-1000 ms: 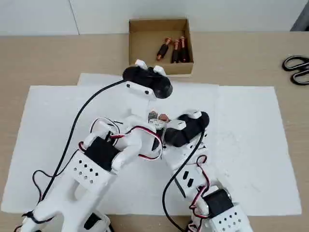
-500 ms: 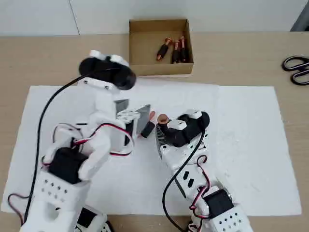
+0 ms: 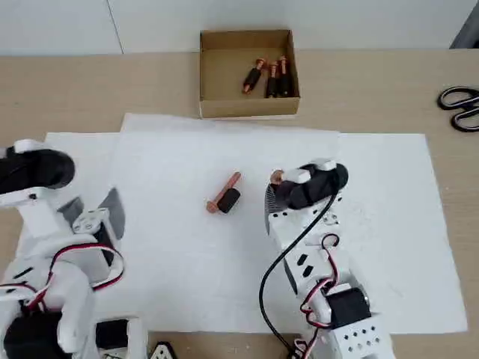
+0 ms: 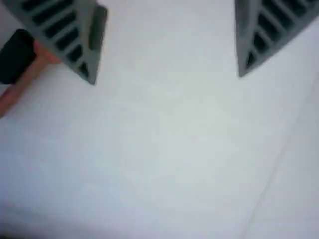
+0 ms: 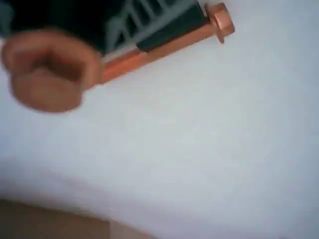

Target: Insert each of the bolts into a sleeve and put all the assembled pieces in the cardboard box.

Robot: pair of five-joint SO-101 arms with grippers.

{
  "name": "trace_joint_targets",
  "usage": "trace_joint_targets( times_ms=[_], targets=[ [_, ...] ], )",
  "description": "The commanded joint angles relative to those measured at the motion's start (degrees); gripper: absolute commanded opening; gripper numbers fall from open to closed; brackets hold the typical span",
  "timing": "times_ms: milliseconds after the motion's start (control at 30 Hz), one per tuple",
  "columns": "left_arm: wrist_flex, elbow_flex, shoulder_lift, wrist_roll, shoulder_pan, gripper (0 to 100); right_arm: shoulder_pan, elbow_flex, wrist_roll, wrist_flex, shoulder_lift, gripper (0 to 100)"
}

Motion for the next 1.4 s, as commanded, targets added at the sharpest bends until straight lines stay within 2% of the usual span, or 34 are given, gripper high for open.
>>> trace_joint_targets(
  times_ms=[0, 200, 400, 933, 1367],
  targets=[
    [3.08, -1.54, -0.79, -0.53, -4.66, 18, 1.36, -16.44, 0.62, 3.65, 7.16, 0.4],
    [2.99, -1.54, -0.88, -1.05, -5.8, 18, 3.12, -41.93, 0.7, 4.7, 28.88, 0.4],
    [2.99, -1.45, -0.88, -10.02, -5.8, 18, 3.12, -64.88, 3.16, 5.76, 53.58, 0.4],
    [1.67, 0.31, -0.97, -10.02, -5.89, 17, 3.74, -123.78, 4.22, 5.32, 114.86, 0.4],
    [1.67, 0.4, -0.97, -10.02, -5.71, 17, 3.38, -160.18, 4.22, 5.32, 148.88, 0.6]
  ],
)
